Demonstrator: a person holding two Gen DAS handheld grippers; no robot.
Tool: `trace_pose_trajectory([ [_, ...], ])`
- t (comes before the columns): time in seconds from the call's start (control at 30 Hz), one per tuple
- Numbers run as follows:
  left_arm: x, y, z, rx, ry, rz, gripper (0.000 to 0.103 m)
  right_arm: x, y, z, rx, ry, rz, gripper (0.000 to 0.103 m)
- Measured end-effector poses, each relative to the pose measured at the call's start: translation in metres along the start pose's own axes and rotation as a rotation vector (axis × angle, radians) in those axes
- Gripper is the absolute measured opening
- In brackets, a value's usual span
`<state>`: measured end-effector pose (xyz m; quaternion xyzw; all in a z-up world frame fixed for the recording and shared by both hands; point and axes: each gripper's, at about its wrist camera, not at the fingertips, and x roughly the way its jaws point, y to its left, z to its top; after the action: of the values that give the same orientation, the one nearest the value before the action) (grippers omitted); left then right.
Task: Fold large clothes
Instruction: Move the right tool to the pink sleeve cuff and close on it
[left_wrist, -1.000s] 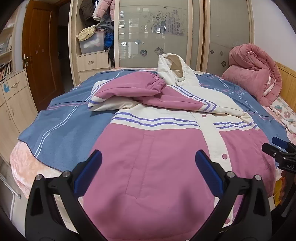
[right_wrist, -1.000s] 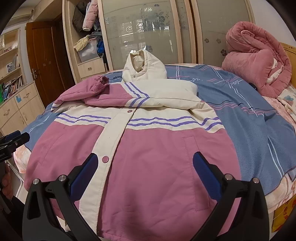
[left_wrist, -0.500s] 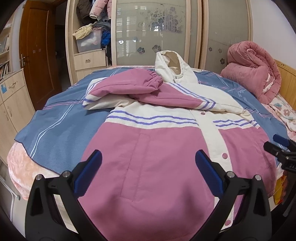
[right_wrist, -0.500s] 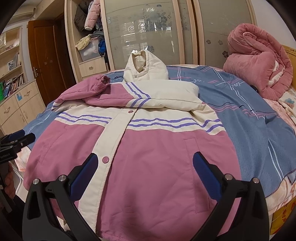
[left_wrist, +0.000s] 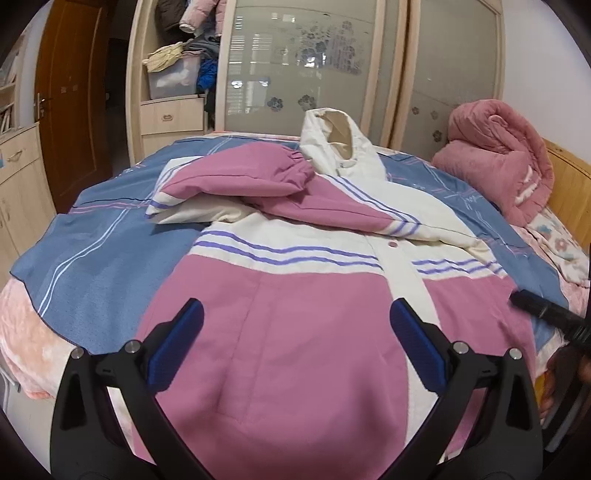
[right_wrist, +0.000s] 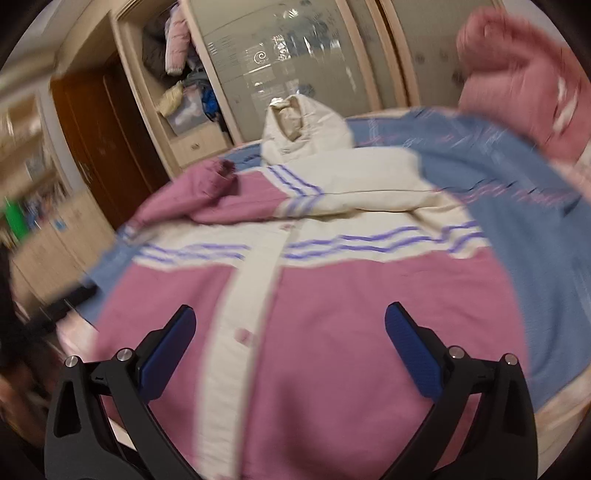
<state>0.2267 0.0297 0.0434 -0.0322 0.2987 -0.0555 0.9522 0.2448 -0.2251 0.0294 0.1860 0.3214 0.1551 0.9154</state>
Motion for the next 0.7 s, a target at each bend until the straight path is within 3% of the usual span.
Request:
trace_pose_trajectory([
  [0.13, 0.01, 0.006, 0.006, -0.018, -0.003, -0.02, 0.101, 0.041, 0.028, 0.06, 0.083, 0.087, 0.199, 0.102],
  [0.27, 0.018, 0.011, 0.012, -0.028, -0.007, -0.059, 0.101, 0.106, 0.051, 0.119, 0.161, 0.174, 0.307, 0.102],
  [0.37, 0.024, 0.015, 0.014, -0.013, -0.008, -0.045, 0.101, 0.166, 0.063, 0.15, 0.214, 0.24, 0.309, 0.099],
  [0.43, 0.029, 0.02, 0.017, -0.01, -0.008, -0.034, 0.101, 0.198, 0.072, 0.161, 0.208, 0.287, 0.295, 0.086],
  [0.57, 0.038, 0.032, 0.022, -0.028, 0.002, -0.02, 0.101, 0.254, 0.077, 0.169, 0.228, 0.348, 0.253, 0.082],
  [0.7, 0.043, 0.042, 0.027, -0.062, 0.022, -0.03, 0.101, 0.299, 0.07, 0.168, 0.299, 0.395, 0.23, 0.069],
])
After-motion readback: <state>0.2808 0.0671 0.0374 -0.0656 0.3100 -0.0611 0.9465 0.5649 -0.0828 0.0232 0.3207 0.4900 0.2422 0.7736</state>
